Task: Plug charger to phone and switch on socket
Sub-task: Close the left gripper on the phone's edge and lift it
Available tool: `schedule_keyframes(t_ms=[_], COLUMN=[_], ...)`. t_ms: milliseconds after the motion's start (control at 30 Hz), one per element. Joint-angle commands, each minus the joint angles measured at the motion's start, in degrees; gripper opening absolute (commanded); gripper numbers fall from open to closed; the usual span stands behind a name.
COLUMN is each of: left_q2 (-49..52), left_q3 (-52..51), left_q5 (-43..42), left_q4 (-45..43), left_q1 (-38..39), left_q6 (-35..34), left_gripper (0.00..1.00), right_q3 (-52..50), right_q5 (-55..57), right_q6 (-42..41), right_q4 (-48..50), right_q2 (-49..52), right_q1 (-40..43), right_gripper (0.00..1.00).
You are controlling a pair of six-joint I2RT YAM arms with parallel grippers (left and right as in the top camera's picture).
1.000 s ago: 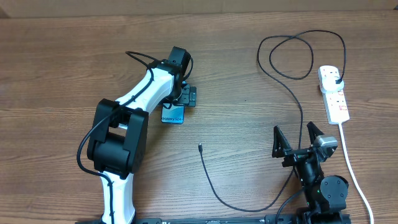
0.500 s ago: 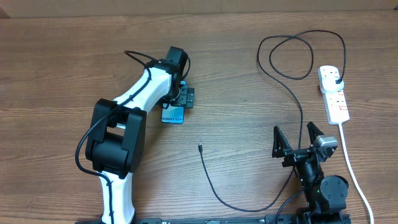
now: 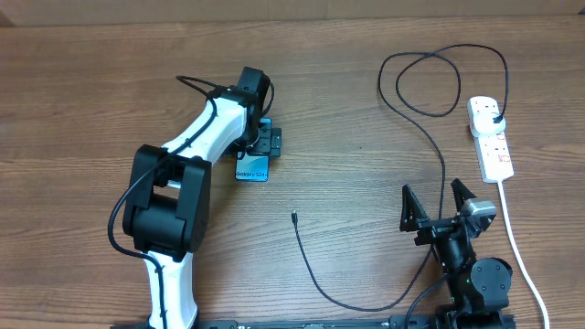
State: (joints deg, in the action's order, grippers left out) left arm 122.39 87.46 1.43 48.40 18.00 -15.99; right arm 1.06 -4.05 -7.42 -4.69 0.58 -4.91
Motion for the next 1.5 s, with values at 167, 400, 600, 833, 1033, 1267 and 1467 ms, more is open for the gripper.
schedule_keyframes(t_ms=[167,400,600,833,1033,1267,1467], left_q2=[0.2,0.2,0.2,0.2,0.2,-0.7,-2.1], left_q3=[-1.2,-1.8,-3.3,-4.6,-4.6,-3.9,-0.9], left_q5=[-3.4,-3.4,-3.4,-3.4,-3.4,-3.5,-8.8], left_q4=[0.4,0.3,-0.9,-2.7,-4.1,-2.7,0.7], left_q1=[0.0,0.1,0.1,0.0,0.0,-0.2,-1.0], left_q6=[-1.2,-2.1,-2.0,-2.0,-1.9,-2.0,-2.0], left_gripper=[0.92,0.89,0.92,0.82,0.86,0.7,0.69], right_q3=[-0.6,-0.6,-0.6,-0.6,-0.6,-0.6,-0.6], right_q5=[0.1,0.1,0.1,0.1,0.1,0.1,0.1], right_q6=[0.4,0.4,0.4,0.4,0.4,0.4,0.4], right_q4=[0.3,0.3,0.3,0.3,0.3,0.3,0.3], right_q2=[-0.4,-0.4,-0.4,-0.4,-0.4,-0.4,-0.4], right_q1=[-0.2,-0.2,-0.2,-0.2,-0.2,-0.2,-0.2], right_gripper=[1.0,1.0,1.0,1.0,1.0,1.0,1.0])
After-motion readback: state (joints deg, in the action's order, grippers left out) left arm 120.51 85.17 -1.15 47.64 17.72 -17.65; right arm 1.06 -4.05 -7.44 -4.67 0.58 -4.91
